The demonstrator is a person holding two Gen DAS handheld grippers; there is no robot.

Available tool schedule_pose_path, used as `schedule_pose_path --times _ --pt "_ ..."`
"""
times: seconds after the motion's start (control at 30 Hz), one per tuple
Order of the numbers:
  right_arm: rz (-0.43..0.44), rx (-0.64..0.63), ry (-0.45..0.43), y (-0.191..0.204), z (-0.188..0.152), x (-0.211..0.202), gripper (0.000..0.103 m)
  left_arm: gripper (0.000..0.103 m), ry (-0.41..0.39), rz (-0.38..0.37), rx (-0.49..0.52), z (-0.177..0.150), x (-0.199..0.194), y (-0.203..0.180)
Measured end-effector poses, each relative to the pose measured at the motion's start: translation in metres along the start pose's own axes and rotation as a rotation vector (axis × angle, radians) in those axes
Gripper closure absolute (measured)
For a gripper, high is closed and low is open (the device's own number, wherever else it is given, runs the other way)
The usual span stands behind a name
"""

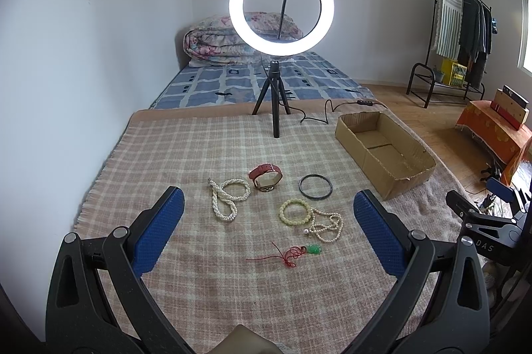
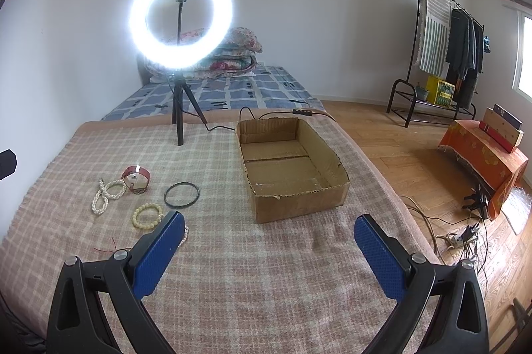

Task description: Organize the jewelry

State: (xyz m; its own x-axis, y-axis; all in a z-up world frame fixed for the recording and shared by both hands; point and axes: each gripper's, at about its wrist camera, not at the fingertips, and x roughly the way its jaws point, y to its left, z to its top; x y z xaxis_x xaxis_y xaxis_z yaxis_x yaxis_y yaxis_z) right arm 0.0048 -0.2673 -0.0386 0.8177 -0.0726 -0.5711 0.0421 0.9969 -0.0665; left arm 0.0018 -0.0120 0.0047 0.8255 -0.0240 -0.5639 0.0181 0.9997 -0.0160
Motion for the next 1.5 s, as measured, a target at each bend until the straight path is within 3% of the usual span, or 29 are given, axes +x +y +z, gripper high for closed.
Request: schedule_pose_path --times 0.83,1.13,1.33,1.5 --pt "0.011 -0.011 0.013 0.01 0.0 0.006 0.0 0.0 0.043 0.019 -0.013 0.001 0.015 0.012" --pt "0.04 -0.025 0.031 0.016 0.004 0.022 0.0 0.0 0.083 -0.003 -0.009 0.022 0.037 0.044" --pt "0.087 -0.108 0.024 0.033 0.007 0.04 0.0 0.0 0.112 -0.008 -0.027 0.034 0.059 0.073" --pt "0.131 -0.17 0.076 0.045 0.012 0.064 0.0 0.0 0.115 -0.004 -0.039 0.036 0.078 0.1"
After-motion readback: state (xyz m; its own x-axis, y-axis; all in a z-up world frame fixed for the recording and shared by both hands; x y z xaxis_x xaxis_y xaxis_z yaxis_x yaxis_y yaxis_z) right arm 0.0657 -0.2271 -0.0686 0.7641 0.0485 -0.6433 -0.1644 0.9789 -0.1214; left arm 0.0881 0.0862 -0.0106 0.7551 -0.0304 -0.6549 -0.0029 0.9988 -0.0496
